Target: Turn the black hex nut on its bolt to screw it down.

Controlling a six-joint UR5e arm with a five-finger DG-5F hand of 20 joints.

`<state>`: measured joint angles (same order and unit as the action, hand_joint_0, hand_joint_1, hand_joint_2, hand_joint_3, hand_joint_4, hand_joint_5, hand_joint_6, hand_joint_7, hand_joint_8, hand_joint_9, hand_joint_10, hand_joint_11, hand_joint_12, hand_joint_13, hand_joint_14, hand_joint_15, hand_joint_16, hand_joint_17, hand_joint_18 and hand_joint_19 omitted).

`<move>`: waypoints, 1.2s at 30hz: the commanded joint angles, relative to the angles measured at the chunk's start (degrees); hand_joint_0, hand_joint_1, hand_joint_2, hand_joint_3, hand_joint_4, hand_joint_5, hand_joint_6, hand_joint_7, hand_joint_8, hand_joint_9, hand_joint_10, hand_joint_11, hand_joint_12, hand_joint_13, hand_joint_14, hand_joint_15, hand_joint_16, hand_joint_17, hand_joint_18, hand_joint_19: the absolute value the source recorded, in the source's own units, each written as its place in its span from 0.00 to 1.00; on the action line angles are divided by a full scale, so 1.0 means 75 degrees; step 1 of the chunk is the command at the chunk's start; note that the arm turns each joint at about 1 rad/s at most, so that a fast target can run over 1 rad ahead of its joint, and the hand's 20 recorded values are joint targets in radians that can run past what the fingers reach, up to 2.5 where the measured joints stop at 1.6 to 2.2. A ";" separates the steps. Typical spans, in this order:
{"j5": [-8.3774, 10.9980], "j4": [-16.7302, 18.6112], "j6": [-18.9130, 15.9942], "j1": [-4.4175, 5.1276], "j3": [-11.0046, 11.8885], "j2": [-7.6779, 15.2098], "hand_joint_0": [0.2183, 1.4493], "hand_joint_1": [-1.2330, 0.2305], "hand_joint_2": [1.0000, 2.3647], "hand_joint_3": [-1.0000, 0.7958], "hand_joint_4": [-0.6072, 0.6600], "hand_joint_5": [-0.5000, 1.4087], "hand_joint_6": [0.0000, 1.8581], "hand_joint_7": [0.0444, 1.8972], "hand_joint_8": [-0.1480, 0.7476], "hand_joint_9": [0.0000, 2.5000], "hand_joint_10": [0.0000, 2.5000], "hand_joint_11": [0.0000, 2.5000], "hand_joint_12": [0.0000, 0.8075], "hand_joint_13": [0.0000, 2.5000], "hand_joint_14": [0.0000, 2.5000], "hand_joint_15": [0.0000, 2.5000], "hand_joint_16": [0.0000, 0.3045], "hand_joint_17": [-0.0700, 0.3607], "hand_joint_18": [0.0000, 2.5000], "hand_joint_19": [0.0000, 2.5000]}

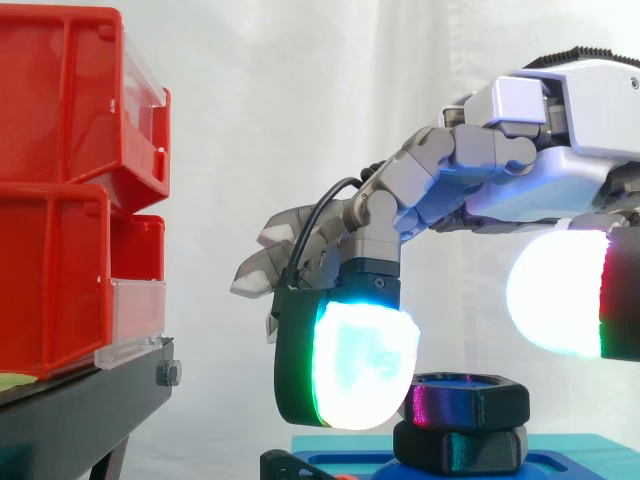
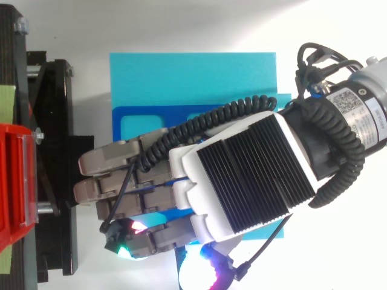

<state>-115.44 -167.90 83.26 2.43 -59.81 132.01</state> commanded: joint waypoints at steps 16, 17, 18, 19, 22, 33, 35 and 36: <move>-0.0042 0.0063 0.0020 -0.0137 -0.0065 0.0000 0.25 0.52 0.00 0.28 0.66 0.15 0.45 0.30 0.45 0.23 0.00 0.14 0.17 0.15 0.00 0.00 0.05 0.23 0.05 0.05; -0.0042 0.0063 0.0020 -0.0137 -0.0065 0.0000 0.25 0.52 0.00 0.28 0.66 0.15 0.45 0.30 0.45 0.23 0.00 0.14 0.17 0.15 0.00 0.00 0.05 0.23 0.04 0.05; -0.0042 0.0063 0.0020 -0.0149 -0.0065 0.0000 0.25 0.52 0.00 0.28 0.66 0.15 0.45 0.30 0.45 0.23 0.00 0.14 0.17 0.15 0.00 0.00 0.05 0.23 0.05 0.05; -0.0042 0.0051 0.0020 -0.0160 -0.0065 0.0000 0.25 0.52 0.00 0.28 0.66 0.15 0.45 0.30 0.45 0.23 0.00 0.14 0.17 0.15 0.00 0.00 0.05 0.23 0.05 0.05; -0.0053 0.0063 0.0020 -0.0172 -0.0077 0.0000 0.25 0.52 0.00 0.28 0.66 0.15 0.45 0.30 0.45 0.23 0.00 0.14 0.17 0.15 0.00 0.00 0.05 0.23 0.04 0.05; -0.0276 0.0063 0.0020 -0.0289 -0.0077 0.0000 0.25 0.52 0.00 0.28 0.65 0.15 0.45 0.30 0.45 0.23 0.00 0.14 0.17 0.15 0.00 0.00 0.05 0.23 0.04 0.05; -0.0299 0.0063 0.0020 -0.0336 -0.0077 0.0000 0.25 0.52 0.00 0.28 0.66 0.15 0.45 0.30 0.45 0.23 0.00 0.14 0.17 0.15 0.00 0.00 0.05 0.23 0.05 0.05; -0.0311 0.0063 0.0020 -0.0348 -0.0065 0.0000 0.25 0.52 0.00 0.28 0.66 0.15 0.45 0.30 0.45 0.23 0.00 0.14 0.17 0.15 0.00 0.00 0.05 0.23 0.04 0.05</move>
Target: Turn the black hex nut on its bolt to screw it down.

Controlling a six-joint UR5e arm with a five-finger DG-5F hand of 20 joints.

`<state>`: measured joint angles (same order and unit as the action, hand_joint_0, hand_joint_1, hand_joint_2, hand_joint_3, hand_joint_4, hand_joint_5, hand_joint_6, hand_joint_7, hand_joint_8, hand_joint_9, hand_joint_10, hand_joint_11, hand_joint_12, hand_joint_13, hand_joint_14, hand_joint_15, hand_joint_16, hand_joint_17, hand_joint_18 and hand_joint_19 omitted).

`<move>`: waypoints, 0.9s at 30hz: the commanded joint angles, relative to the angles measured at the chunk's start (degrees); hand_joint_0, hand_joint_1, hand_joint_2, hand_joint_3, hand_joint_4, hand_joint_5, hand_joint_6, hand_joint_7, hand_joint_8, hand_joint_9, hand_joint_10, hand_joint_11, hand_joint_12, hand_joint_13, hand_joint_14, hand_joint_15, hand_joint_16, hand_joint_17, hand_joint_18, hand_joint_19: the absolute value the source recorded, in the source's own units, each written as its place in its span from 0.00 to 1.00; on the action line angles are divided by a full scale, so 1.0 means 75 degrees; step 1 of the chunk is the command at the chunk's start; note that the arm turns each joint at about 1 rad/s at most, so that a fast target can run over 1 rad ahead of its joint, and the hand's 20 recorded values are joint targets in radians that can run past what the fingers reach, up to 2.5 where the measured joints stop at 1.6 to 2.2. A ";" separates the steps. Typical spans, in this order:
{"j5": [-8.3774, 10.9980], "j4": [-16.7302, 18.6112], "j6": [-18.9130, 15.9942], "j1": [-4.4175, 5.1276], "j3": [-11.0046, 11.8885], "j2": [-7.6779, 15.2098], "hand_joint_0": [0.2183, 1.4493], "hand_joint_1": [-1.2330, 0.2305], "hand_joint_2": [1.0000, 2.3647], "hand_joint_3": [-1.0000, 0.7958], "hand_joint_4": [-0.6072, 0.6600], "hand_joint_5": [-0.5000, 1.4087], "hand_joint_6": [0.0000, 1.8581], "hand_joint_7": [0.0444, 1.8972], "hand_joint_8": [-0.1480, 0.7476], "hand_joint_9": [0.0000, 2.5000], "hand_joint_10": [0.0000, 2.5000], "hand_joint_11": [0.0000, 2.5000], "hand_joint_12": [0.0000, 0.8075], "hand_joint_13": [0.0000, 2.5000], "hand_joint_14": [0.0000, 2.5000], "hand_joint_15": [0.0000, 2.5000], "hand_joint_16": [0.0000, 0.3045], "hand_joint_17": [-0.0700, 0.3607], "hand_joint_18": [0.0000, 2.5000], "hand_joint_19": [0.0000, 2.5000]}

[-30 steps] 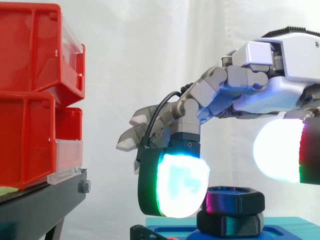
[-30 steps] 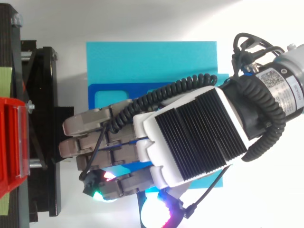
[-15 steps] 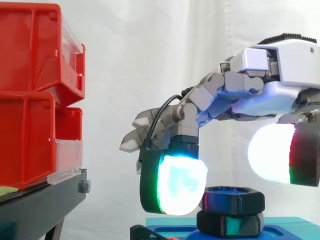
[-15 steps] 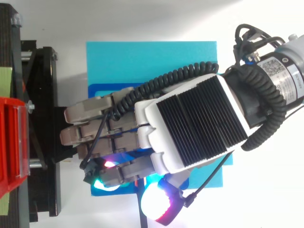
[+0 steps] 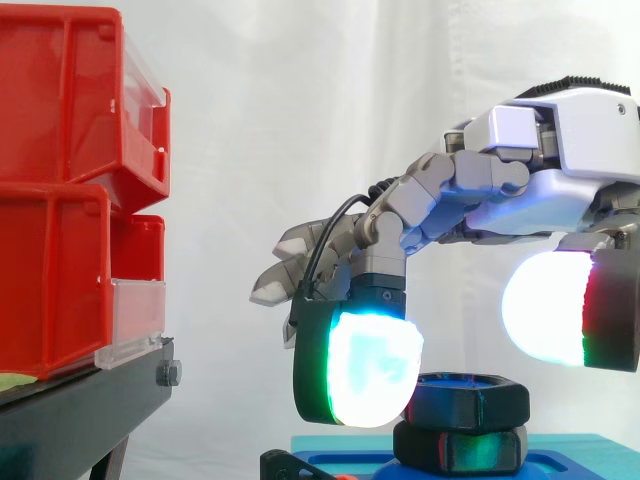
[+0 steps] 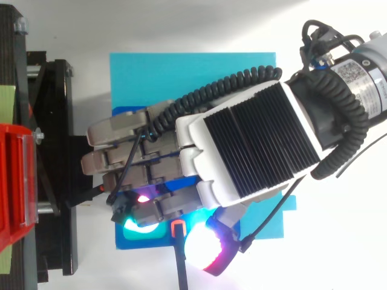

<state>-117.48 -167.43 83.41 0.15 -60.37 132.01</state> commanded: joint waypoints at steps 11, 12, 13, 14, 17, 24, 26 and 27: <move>-0.0227 0.0012 0.0000 -0.0207 0.0010 0.0000 0.25 0.52 0.00 0.28 0.65 0.15 0.45 0.30 0.45 0.23 0.00 0.14 0.17 0.15 0.00 0.00 0.05 0.24 0.05 0.05; -0.0239 0.0012 0.0000 -0.0219 0.0010 0.0000 0.26 0.52 0.00 0.28 0.66 0.15 0.45 0.30 0.45 0.23 0.00 0.14 0.17 0.15 0.00 0.00 0.05 0.24 0.05 0.05; -0.0250 0.0035 0.0012 -0.0242 -0.0002 0.0000 0.26 0.52 0.00 0.28 0.66 0.15 0.45 0.30 0.45 0.23 0.00 0.14 0.17 0.15 0.00 0.00 0.05 0.24 0.05 0.05; -0.0262 0.0035 0.0012 -0.0254 -0.0002 0.0000 0.26 0.52 0.00 0.28 0.66 0.15 0.45 0.30 0.45 0.23 0.00 0.14 0.17 0.15 0.00 0.00 0.05 0.23 0.05 0.05; -0.0297 0.0070 0.0047 -0.0301 -0.0002 0.0000 0.26 0.52 0.00 0.28 0.66 0.15 0.45 0.30 0.45 0.23 0.00 0.14 0.17 0.15 0.00 0.00 0.05 0.24 0.05 0.05; -0.0391 0.0094 0.0059 -0.0406 -0.0002 0.0000 0.26 0.52 0.00 0.28 0.66 0.15 0.45 0.30 0.45 0.23 0.00 0.14 0.17 0.15 0.00 0.00 0.05 0.23 0.05 0.05; -0.0426 0.0117 0.0059 -0.0430 -0.0002 0.0000 0.26 0.52 0.00 0.28 0.65 0.15 0.45 0.30 0.45 0.23 0.00 0.14 0.16 0.15 0.00 0.00 0.05 0.23 0.05 0.05; -0.0426 0.0129 0.0059 -0.0441 -0.0002 0.0000 0.26 0.52 0.00 0.28 0.65 0.15 0.45 0.30 0.45 0.23 0.00 0.14 0.16 0.15 0.00 0.00 0.05 0.23 0.05 0.05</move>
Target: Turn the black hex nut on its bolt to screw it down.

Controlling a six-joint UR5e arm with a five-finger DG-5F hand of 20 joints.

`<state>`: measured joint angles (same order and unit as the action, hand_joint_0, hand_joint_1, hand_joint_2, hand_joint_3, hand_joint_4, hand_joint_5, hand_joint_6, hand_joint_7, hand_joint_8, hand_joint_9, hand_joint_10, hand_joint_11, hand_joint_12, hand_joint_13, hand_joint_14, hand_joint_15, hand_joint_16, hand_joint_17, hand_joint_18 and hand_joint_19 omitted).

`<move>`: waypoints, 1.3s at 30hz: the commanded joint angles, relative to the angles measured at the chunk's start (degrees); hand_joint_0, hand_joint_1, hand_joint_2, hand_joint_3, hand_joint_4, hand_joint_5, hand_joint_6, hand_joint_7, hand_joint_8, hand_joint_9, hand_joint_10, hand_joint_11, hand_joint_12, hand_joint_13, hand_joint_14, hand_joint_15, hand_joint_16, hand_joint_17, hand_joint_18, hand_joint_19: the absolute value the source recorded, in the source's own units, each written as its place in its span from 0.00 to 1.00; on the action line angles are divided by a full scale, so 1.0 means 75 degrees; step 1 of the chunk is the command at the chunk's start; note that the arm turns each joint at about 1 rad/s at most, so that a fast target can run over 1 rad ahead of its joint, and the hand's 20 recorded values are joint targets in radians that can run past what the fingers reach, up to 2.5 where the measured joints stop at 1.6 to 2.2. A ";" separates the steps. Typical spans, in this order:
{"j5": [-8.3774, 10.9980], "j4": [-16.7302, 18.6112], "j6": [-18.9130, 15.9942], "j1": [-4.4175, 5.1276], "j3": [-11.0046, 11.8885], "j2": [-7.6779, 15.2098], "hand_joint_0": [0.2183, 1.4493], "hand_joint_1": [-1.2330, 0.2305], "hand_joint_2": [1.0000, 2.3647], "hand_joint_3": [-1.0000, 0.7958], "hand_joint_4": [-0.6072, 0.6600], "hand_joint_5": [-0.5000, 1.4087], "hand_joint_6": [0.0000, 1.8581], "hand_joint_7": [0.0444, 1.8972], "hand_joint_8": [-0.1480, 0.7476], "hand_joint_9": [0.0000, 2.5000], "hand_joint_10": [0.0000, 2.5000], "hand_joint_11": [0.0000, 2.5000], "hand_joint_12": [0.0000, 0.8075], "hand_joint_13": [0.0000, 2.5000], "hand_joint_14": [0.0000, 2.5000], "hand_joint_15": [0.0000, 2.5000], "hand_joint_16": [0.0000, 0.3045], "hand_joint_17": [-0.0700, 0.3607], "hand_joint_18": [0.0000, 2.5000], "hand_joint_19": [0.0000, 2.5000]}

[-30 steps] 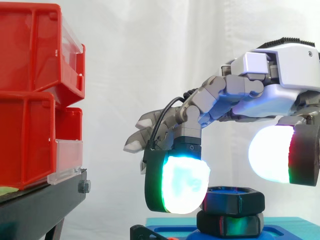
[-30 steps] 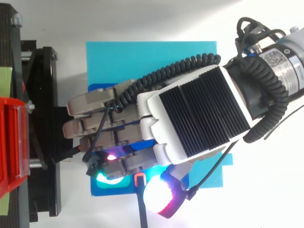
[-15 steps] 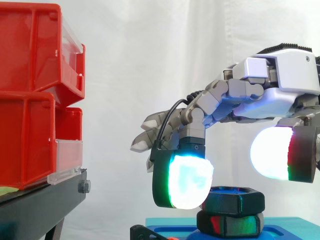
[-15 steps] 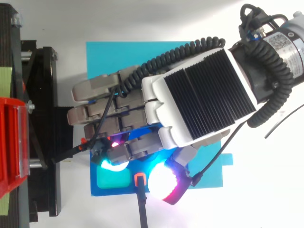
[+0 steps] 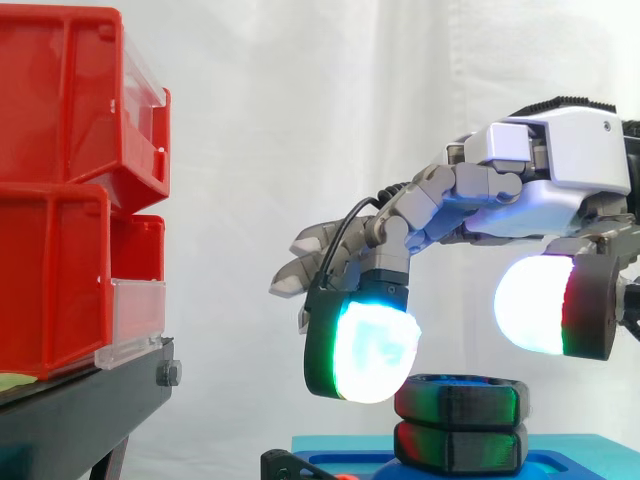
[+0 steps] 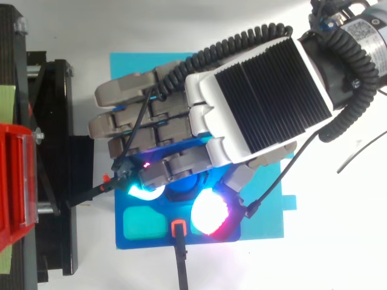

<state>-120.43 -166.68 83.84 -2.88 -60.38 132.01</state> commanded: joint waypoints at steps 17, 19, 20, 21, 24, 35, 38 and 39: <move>-0.0161 -0.0100 -0.0058 -0.0039 0.0281 0.0000 0.26 0.51 0.00 0.28 0.65 0.15 0.45 0.30 0.45 0.23 0.00 0.14 0.16 0.15 0.00 0.00 0.05 0.24 0.05 0.05; -0.0150 -0.0311 -0.0058 -0.0027 0.0445 -0.0012 0.26 0.51 0.00 0.28 0.66 0.15 0.45 0.30 0.45 0.23 0.00 0.14 0.16 0.15 0.00 0.00 0.05 0.24 0.05 0.05; -0.0138 -0.0498 -0.0046 -0.0003 0.0586 0.0000 0.26 0.51 0.00 0.28 0.65 0.15 0.45 0.30 0.45 0.23 0.00 0.14 0.16 0.15 0.00 0.00 0.05 0.24 0.05 0.05; -0.0126 -0.0580 -0.0034 0.0008 0.0644 0.0000 0.26 0.51 0.00 0.28 0.65 0.15 0.45 0.30 0.45 0.23 0.00 0.14 0.16 0.15 0.00 0.00 0.05 0.24 0.05 0.05; -0.0032 -0.0897 -0.0022 0.0114 0.0890 0.0000 0.26 0.52 0.00 0.28 0.66 0.15 0.45 0.30 0.45 0.23 0.00 0.14 0.16 0.15 0.00 0.00 0.05 0.24 0.04 0.05; 0.0565 -0.1002 0.0153 0.0536 0.0797 0.0000 0.25 0.52 0.00 0.28 0.65 0.15 0.45 0.31 0.45 0.23 0.00 0.14 0.17 0.15 0.00 0.00 0.05 0.24 0.04 0.06; 0.0589 -0.1049 0.0153 0.0594 0.0762 0.0000 0.25 0.52 0.00 0.28 0.65 0.15 0.45 0.30 0.45 0.23 0.00 0.14 0.17 0.14 0.00 0.00 0.05 0.24 0.03 0.06; 0.0589 -0.1107 0.0153 0.0629 0.0750 0.0000 0.25 0.52 0.00 0.28 0.65 0.15 0.45 0.30 0.45 0.23 0.00 0.14 0.17 0.14 0.00 0.00 0.05 0.24 0.03 0.06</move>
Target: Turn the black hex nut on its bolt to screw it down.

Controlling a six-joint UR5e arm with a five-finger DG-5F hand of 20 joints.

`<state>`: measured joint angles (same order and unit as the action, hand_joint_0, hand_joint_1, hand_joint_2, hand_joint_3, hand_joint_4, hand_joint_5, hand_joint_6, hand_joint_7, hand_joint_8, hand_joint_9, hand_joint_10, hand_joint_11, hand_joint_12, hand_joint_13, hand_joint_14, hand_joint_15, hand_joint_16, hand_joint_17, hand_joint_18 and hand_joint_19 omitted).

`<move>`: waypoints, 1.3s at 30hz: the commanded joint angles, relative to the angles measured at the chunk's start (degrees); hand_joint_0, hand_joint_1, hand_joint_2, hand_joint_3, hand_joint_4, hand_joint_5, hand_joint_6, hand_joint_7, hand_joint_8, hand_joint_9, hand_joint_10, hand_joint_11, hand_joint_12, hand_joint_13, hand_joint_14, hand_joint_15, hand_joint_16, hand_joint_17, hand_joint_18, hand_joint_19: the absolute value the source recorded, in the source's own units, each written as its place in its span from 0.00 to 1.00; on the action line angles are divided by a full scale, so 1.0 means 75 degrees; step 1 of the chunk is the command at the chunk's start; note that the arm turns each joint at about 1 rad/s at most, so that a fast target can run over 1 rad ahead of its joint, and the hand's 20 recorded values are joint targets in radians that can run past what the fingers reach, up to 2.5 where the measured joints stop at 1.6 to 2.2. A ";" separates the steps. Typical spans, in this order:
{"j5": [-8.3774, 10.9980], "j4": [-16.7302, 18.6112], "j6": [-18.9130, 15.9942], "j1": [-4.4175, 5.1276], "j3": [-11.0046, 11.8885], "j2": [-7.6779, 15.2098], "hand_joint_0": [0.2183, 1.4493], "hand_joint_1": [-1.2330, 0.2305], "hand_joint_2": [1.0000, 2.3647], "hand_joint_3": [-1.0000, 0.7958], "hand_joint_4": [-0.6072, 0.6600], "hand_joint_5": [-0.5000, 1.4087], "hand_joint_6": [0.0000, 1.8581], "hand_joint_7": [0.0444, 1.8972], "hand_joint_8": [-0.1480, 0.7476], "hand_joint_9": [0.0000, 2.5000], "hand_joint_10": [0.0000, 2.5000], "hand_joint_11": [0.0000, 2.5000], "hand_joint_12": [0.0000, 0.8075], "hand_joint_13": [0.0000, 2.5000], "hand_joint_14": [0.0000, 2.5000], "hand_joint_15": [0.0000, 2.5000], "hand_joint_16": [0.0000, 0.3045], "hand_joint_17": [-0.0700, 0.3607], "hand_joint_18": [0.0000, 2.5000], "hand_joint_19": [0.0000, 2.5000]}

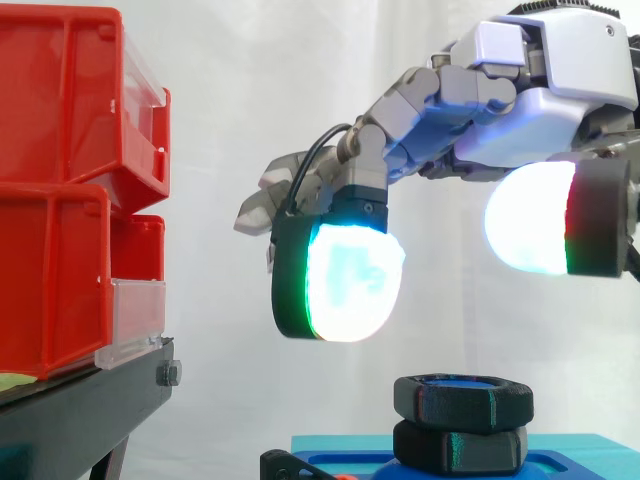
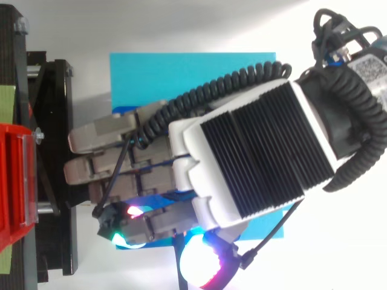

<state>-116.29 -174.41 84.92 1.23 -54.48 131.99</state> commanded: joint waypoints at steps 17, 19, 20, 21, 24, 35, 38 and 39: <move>-0.0010 -0.0207 -0.0003 0.0070 -0.0283 0.0002 0.25 0.52 0.00 0.28 0.65 0.15 0.45 0.30 0.45 0.23 0.00 0.14 0.17 0.15 0.00 0.00 0.04 0.23 0.03 0.06; -0.0033 -0.0207 0.0009 0.0047 -0.0283 0.0002 0.25 0.52 0.00 0.28 0.65 0.15 0.45 0.30 0.45 0.23 0.00 0.14 0.17 0.15 0.00 0.00 0.04 0.23 0.03 0.06; -0.0045 -0.0207 -0.0003 0.0047 -0.0283 0.0002 0.25 0.52 0.00 0.28 0.65 0.15 0.45 0.30 0.44 0.23 0.00 0.14 0.17 0.15 0.00 0.00 0.04 0.23 0.03 0.06; -0.0068 -0.0207 -0.0003 0.0012 -0.0283 0.0002 0.25 0.52 0.00 0.28 0.65 0.15 0.45 0.30 0.44 0.23 0.00 0.14 0.17 0.15 0.00 0.00 0.04 0.23 0.03 0.06; -0.0115 -0.0195 0.0009 -0.0035 -0.0283 0.0002 0.25 0.52 0.00 0.28 0.65 0.15 0.45 0.30 0.44 0.23 0.00 0.14 0.17 0.15 0.00 0.00 0.04 0.23 0.04 0.06; -0.0162 0.0016 0.0009 -0.0176 -0.0471 0.0002 0.25 0.51 0.00 0.28 0.65 0.15 0.45 0.31 0.44 0.23 0.00 0.14 0.17 0.15 0.00 0.00 0.04 0.23 0.04 0.06; -0.0221 0.0028 0.0009 -0.0199 -0.0471 0.0002 0.25 0.51 0.00 0.28 0.65 0.15 0.45 0.30 0.44 0.23 0.00 0.14 0.17 0.15 0.00 0.00 0.04 0.23 0.04 0.06; -0.0221 0.0040 0.0009 -0.0199 -0.0471 0.0002 0.25 0.51 0.00 0.28 0.65 0.15 0.45 0.30 0.44 0.23 0.00 0.14 0.17 0.15 0.00 0.00 0.04 0.23 0.04 0.06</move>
<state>-117.74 -174.35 84.98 -0.16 -57.96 132.01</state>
